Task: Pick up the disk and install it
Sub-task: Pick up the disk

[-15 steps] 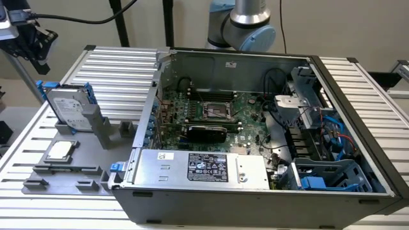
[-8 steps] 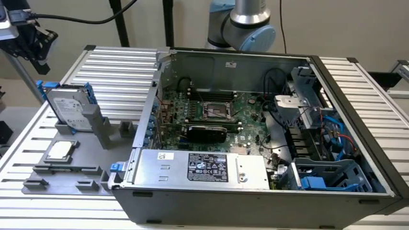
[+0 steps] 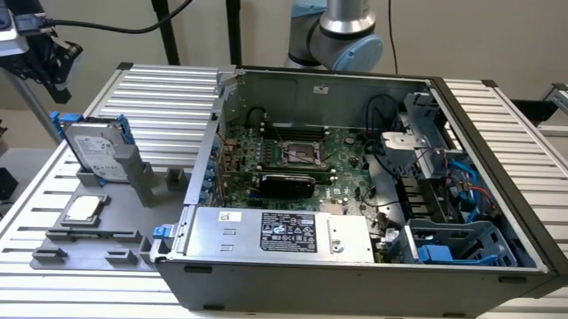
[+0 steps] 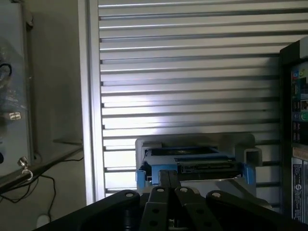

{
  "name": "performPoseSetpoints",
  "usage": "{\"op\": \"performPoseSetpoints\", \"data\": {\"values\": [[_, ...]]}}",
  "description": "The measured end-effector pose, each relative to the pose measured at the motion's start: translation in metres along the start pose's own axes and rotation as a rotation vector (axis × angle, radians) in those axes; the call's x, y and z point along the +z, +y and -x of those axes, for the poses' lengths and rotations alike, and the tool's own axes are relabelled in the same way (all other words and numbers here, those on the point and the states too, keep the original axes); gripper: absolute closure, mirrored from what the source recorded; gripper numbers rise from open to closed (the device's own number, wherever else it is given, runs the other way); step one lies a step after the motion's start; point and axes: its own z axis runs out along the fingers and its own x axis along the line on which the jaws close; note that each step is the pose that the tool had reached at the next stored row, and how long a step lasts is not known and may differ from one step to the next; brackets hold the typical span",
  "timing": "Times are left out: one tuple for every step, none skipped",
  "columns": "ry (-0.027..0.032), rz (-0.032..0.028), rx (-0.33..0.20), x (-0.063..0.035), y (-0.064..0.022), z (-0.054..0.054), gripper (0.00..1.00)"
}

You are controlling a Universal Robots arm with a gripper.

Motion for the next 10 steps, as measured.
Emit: {"op": "performPoseSetpoints", "data": {"values": [[0.0000,0.0000,0.000,0.0001,-0.0001,0.0009,1.00],[0.0001,0.0000,-0.002,0.0003,-0.0003,0.0009,1.00],[0.0005,-0.0001,-0.009,0.0004,-0.0004,0.0010,1.00],[0.0012,0.0000,-0.024,0.0006,-0.0003,0.0010,1.00],[0.0020,0.0001,-0.043,0.0009,-0.0004,0.0010,1.00],[0.0028,0.0001,-0.060,0.0010,-0.0004,0.0011,1.00],[0.0037,0.0001,-0.078,0.0012,-0.0004,0.0010,1.00],[0.0044,0.0002,-0.096,0.0015,-0.0005,0.0010,1.00],[0.0053,0.0002,-0.115,0.0016,-0.0005,0.0010,1.00],[0.0061,0.0003,-0.133,0.0018,-0.0005,0.0010,1.00]]}}
